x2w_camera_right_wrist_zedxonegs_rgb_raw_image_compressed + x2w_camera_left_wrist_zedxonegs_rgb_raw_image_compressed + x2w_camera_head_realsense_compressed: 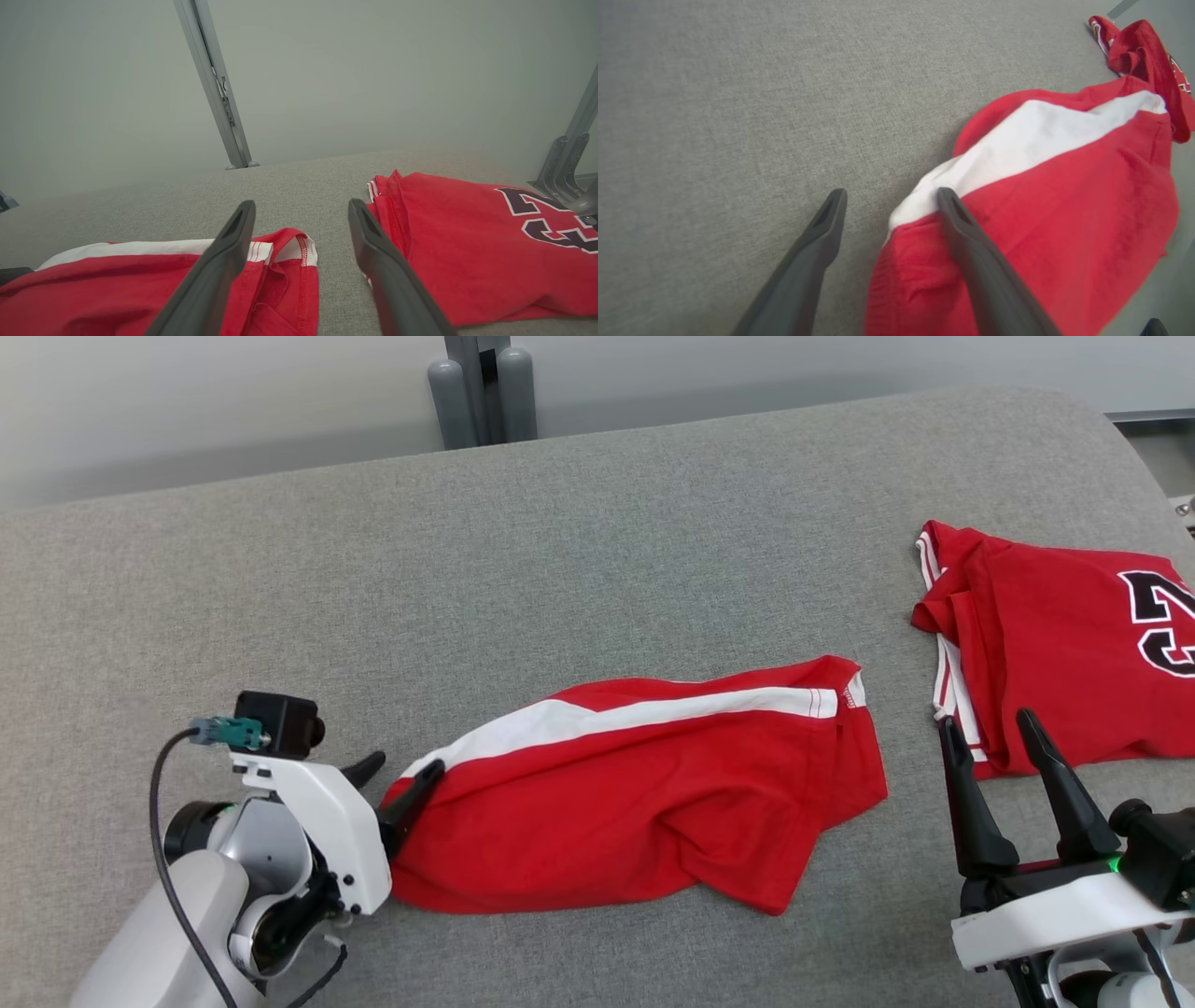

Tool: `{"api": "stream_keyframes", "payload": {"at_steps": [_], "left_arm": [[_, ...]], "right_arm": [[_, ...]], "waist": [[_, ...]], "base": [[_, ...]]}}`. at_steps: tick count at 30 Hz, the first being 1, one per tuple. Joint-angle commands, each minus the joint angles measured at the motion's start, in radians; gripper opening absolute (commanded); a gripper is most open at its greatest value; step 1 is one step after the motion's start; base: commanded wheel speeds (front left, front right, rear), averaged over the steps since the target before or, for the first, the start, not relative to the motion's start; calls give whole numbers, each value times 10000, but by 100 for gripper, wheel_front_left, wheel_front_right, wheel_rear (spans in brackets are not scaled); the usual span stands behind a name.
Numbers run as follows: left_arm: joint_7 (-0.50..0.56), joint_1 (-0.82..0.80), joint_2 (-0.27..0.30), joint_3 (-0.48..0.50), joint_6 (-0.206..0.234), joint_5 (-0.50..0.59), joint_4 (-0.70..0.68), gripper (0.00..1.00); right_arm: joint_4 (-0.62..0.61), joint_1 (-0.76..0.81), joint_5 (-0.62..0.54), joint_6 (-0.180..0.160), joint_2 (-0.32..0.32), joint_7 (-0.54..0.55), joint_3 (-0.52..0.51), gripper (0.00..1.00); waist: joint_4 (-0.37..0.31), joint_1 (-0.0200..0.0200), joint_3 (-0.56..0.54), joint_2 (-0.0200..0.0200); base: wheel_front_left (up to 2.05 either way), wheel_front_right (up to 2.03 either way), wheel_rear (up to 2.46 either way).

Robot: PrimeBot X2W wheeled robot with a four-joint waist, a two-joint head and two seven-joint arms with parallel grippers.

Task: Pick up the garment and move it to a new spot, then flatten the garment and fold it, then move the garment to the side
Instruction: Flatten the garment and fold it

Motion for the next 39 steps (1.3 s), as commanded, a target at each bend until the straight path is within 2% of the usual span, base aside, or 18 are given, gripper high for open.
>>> {"api": "stream_keyframes", "payload": {"at_steps": [1,9,10,11,12,17,20,29,35,39], "left_arm": [[124,-108,1,-131,-118,-42,193,100],[643,161,-73,-676,-398,-312,424,100],[737,209,-87,-754,-437,-372,440,96],[783,257,-114,-813,-448,-453,416,43],[815,277,-115,-836,-477,-508,383,0],[67,-114,54,-670,-515,-292,8,0],[-903,-508,237,-509,-188,438,-193,0],[-4243,-1848,272,-197,848,2749,-982,0],[-5709,-663,341,-556,1742,3910,-1543,0],[-6207,543,213,-775,2262,4269,-1803,0]], "right_arm": [[6,-119,17,4,-60,-82,11,100],[64,-164,92,3,-63,-113,4,100],[84,-171,105,3,-63,-120,11,100],[97,-180,118,3,-60,-128,24,100],[104,-192,131,3,-61,-134,30,100],[147,-257,165,4,-61,-160,-12,100],[156,-272,157,3,-61,-180,-99,100],[153,-356,152,4,-60,-179,-206,100],[188,-267,226,3,-61,-175,-227,100],[184,-221,233,4,-60,-207,-329,100]], "waist": [[1,0,20,0],[104,0,59,0],[118,0,62,0],[129,0,60,0],[137,0,63,0],[151,0,77,0],[162,0,101,0],[240,0,246,0],[277,0,370,0],[444,0,476,0]], "base": [[0,0,0],[0,0,0],[0,0,0],[0,0,0],[0,0,0],[0,0,0],[0,0,0],[0,0,0],[0,0,0],[0,0,0]]}}
